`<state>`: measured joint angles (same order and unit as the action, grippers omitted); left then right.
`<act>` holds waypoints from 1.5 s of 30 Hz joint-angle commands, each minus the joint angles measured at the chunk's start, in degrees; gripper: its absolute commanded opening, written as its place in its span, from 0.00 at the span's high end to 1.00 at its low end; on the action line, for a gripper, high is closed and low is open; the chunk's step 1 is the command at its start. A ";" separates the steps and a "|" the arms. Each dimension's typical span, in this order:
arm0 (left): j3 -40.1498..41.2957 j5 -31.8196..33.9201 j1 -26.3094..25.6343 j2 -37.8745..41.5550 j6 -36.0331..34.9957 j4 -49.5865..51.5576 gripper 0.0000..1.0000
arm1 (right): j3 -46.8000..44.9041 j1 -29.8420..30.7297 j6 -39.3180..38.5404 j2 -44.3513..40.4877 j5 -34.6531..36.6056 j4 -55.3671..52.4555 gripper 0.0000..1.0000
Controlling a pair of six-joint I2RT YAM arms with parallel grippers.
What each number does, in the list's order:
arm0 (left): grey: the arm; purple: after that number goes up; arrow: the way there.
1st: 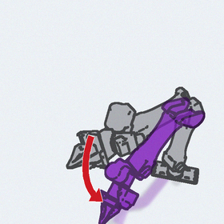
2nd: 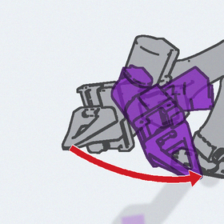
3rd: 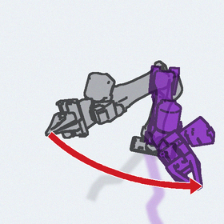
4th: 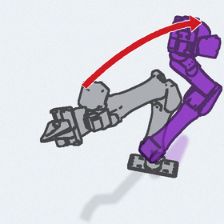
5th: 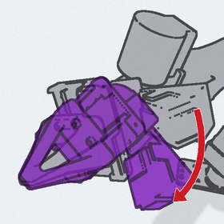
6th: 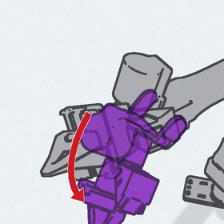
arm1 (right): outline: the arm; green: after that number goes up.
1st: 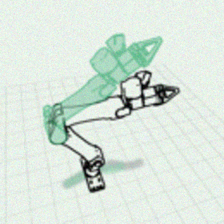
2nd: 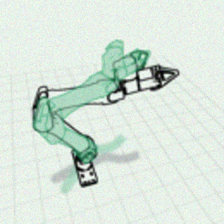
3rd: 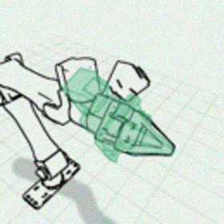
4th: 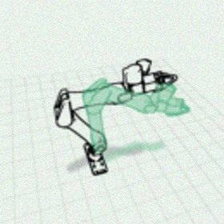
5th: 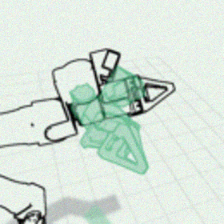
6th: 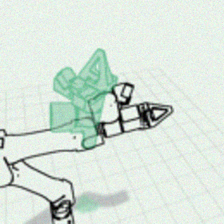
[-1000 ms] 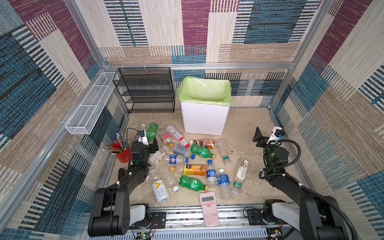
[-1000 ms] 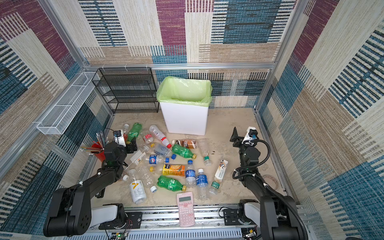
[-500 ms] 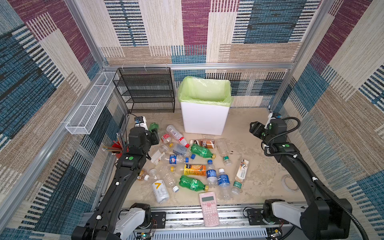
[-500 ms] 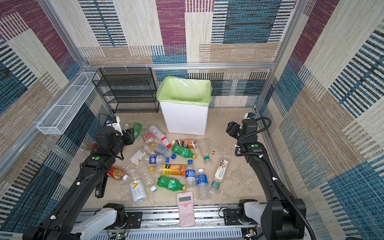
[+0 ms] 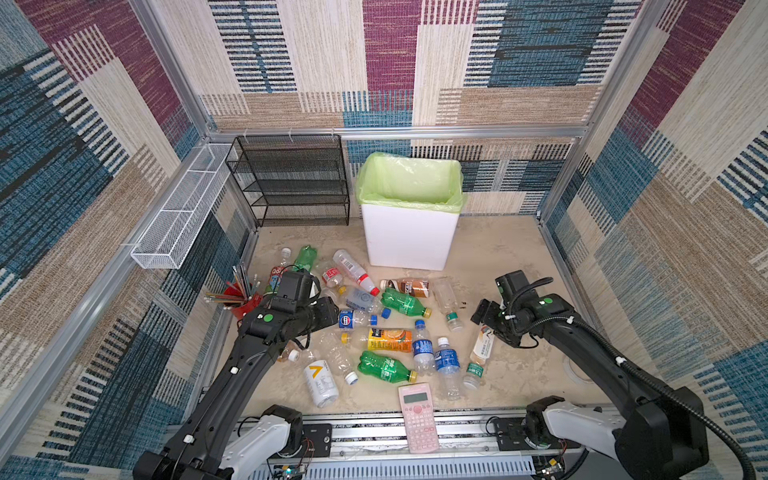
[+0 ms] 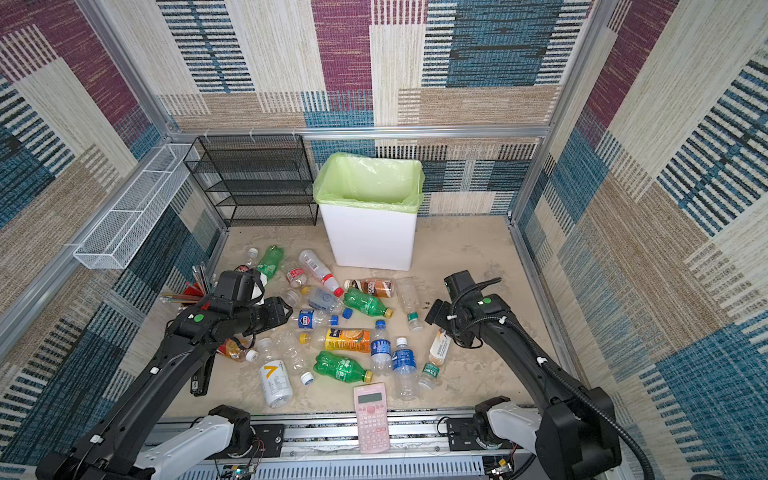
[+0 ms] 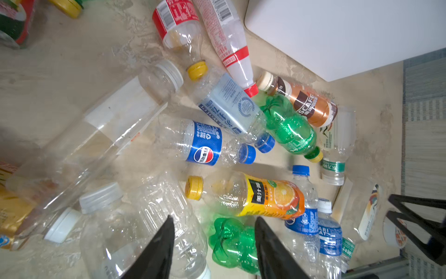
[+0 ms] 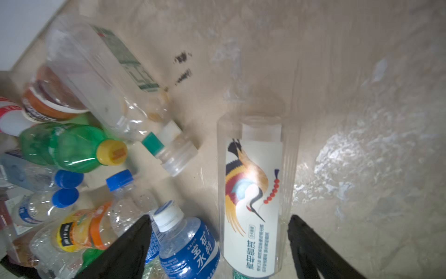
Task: Throw the plastic bottles in the bin
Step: Pick up the plastic bottle from the middle-right of the table, then throw the plastic bottle into the trash bin.
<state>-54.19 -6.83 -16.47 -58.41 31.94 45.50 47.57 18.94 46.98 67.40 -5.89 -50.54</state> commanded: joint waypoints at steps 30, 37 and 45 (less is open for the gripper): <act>-4.40 -3.19 -1.06 -2.85 -0.08 1.64 0.45 | 7.35 4.53 -12.88 -18.58 15.86 19.73 0.74; -5.99 -3.82 -1.15 -2.23 1.19 0.88 0.46 | 23.83 4.48 -28.00 -6.63 16.77 56.98 0.75; -6.81 -2.19 -1.28 -0.33 1.68 1.64 0.47 | 91.46 4.26 -32.09 42.49 11.05 42.64 0.25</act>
<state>-60.42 -10.57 -17.65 -59.46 32.84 46.48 119.98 23.27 17.67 99.18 7.38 1.13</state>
